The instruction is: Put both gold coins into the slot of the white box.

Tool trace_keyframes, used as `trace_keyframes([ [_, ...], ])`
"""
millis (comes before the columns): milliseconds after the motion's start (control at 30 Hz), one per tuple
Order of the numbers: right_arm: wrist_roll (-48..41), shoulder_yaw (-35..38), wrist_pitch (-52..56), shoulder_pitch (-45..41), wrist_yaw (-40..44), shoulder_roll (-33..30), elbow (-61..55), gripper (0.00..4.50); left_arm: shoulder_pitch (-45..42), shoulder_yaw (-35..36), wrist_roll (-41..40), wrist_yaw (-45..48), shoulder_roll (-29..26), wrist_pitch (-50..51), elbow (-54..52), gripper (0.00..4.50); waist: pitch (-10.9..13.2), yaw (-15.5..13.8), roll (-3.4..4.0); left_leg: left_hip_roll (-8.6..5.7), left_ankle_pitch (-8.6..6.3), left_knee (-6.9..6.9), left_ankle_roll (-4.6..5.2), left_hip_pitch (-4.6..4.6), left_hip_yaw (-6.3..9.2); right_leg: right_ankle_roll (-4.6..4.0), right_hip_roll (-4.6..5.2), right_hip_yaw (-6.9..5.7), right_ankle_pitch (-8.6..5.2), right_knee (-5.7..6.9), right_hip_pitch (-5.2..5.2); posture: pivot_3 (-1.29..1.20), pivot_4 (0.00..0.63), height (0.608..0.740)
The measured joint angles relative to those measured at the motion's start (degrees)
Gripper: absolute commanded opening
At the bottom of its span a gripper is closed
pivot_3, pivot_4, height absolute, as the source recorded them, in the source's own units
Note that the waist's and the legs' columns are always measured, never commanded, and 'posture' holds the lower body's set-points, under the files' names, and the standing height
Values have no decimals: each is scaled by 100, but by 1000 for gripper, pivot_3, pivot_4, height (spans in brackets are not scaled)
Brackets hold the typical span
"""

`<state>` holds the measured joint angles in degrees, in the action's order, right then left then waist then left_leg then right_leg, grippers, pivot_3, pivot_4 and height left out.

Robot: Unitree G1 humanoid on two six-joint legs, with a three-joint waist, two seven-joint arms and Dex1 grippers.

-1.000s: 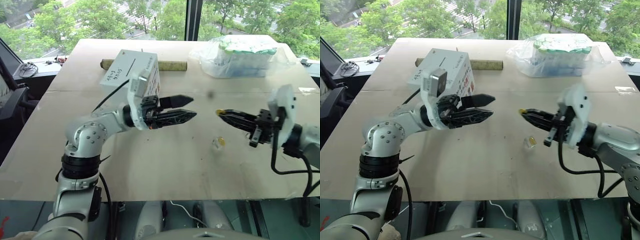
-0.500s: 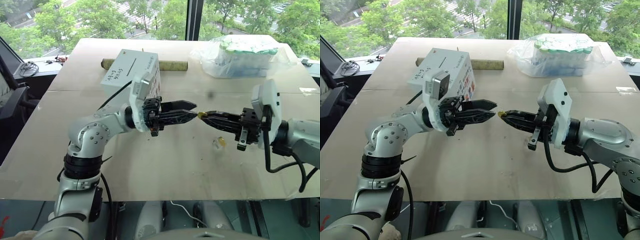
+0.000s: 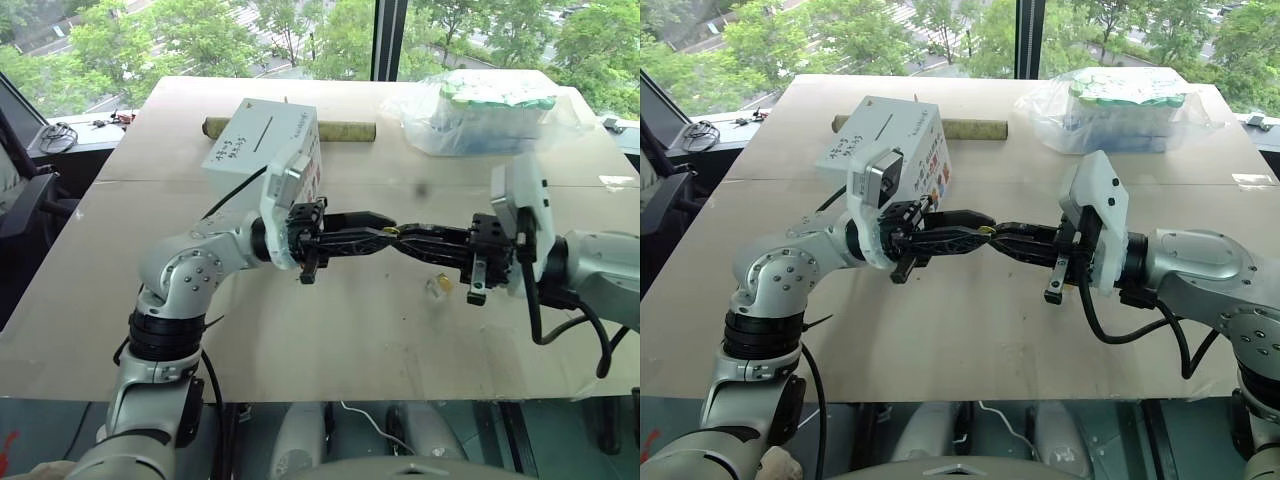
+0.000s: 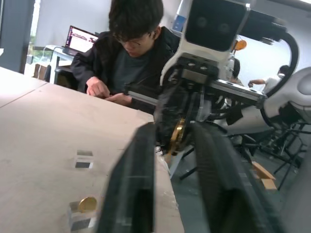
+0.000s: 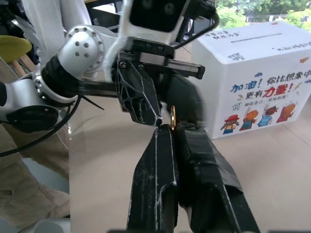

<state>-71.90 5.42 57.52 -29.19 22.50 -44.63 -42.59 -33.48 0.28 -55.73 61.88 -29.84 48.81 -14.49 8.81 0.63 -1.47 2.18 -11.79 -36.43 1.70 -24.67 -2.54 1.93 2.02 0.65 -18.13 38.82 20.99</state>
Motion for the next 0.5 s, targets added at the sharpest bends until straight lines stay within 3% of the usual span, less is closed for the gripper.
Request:
trace_keyframes([
  [500,-246,1,-24,-12,-123,-50,119,0,5,12,233,174,79,-298,-6,30,0,-2,0,0,0,0,0,-1,0,0,-1,-1,0,0,0,0,150,740],
])
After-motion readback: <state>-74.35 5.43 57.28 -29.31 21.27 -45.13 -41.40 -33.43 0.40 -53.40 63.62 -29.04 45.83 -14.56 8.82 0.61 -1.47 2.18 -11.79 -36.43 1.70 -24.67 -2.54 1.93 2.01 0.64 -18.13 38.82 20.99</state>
